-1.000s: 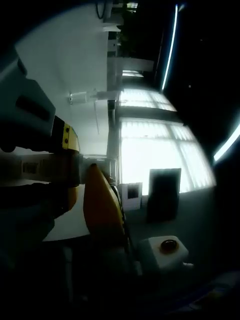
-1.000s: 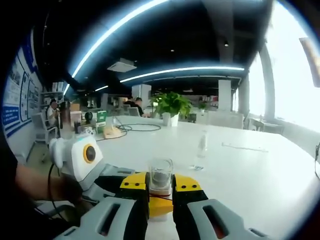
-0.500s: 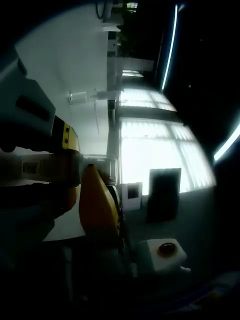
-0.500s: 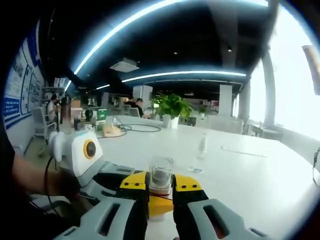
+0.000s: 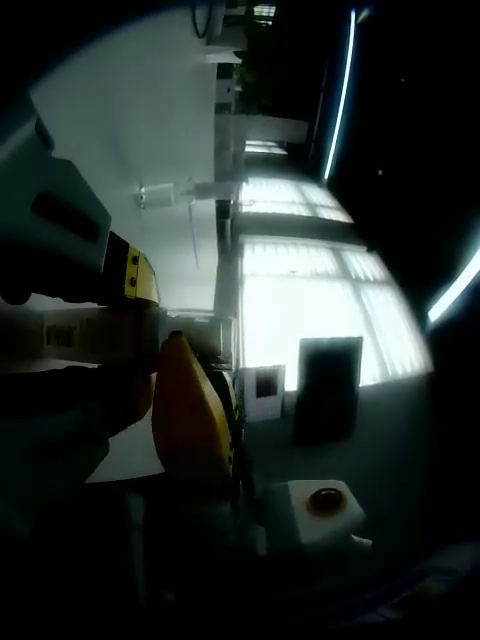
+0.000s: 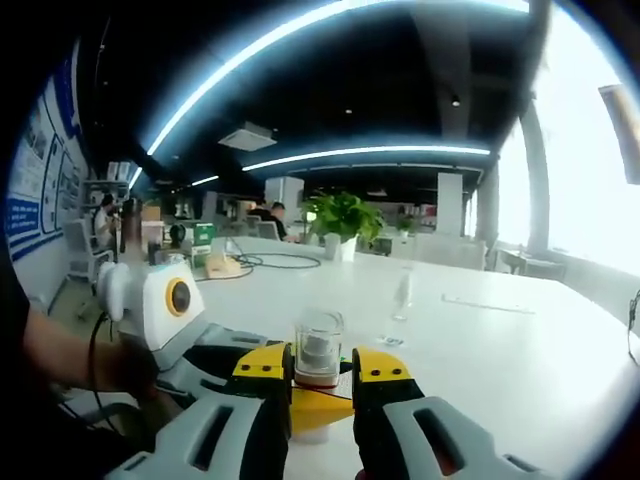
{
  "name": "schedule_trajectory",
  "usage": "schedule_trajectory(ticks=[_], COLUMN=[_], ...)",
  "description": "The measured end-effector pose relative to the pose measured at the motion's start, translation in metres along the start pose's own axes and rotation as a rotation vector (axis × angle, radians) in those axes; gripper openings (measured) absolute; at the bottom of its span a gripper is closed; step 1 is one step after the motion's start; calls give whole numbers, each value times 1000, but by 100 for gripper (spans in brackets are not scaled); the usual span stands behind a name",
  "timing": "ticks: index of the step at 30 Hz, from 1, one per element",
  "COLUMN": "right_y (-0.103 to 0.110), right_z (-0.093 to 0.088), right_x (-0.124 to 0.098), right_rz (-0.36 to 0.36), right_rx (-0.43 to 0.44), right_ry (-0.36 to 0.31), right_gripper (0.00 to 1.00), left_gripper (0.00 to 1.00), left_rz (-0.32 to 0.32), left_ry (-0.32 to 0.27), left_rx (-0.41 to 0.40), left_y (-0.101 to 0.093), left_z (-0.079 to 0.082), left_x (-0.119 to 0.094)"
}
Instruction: Clamp pump bottle remove cover press pump head put on cover
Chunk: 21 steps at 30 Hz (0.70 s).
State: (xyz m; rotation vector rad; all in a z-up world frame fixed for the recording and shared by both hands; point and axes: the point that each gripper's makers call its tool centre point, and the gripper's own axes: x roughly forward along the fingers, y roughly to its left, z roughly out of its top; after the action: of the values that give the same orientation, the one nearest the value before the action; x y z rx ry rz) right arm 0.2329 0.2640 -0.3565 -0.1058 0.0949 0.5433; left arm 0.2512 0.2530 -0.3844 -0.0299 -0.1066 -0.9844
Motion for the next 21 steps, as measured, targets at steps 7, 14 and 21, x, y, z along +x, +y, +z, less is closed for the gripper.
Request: schedule_trajectory(ticks=[7,14,21], right_y=[2,5,1], right_z=[4,8,16], right_x=[-1,-3,-8], right_rz=[11,39,61], right_rx=[-8,-37,-13], right_ry=[-14,-28,-65], right_gripper=[24,30,33], left_gripper=[14,14,14], left_rz=[0,0,2], left_ry=[1,2,3], left_rx=[-1,-2,-7], left_y=[-1,0,1], left_z=[0,0,-1], left_x=[0,0,0])
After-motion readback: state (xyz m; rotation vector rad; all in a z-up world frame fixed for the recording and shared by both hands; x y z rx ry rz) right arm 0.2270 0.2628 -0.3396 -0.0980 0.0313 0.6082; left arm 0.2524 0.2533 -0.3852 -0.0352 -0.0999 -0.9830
